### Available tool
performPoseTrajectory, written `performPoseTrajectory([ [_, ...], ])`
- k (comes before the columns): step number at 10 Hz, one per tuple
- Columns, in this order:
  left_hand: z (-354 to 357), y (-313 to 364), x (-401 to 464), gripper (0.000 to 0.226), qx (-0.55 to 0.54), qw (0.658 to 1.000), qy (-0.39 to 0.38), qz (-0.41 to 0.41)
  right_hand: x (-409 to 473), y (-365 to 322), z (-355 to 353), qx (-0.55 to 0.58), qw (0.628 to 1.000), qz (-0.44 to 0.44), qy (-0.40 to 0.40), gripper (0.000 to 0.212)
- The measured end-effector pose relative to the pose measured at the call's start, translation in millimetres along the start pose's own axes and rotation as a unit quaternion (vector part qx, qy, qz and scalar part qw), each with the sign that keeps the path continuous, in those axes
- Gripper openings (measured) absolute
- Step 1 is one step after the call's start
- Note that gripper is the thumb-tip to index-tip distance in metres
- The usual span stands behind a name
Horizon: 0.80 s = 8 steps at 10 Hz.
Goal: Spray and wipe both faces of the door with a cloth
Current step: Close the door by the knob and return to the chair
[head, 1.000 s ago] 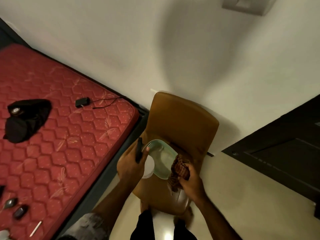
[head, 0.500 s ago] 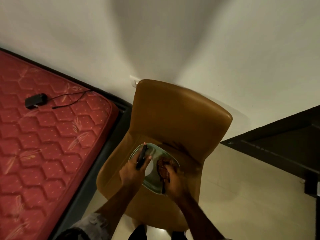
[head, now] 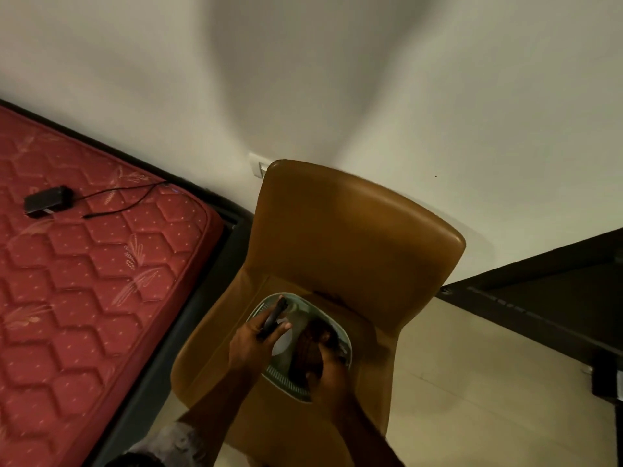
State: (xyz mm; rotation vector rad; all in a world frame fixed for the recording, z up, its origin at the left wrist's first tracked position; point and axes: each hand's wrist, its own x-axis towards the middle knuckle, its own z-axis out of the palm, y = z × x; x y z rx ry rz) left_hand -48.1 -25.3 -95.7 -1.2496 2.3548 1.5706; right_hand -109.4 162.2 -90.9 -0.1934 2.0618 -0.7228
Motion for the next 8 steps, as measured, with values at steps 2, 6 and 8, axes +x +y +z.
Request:
performPoseTrajectory([
  [2, 3.0, -22.3, -0.3, 0.048, -0.052, 0.998, -0.022, 0.022, -6.8, 20.7, 8.7, -0.036, 0.999, -0.014, 0.008, 0.048],
  [6, 1.8, -10.5, -12.0, 0.038, -0.077, 0.997, 0.028, 0.000, -31.4, 23.9, -0.2, -0.067, 0.997, -0.030, -0.009, 0.055],
  [8, -10.7, -8.0, -31.7, 0.061, -0.033, 0.999, 0.019, -0.018, -45.6, 22.6, -13.8, -0.093, 0.993, -0.070, 0.015, 0.061],
])
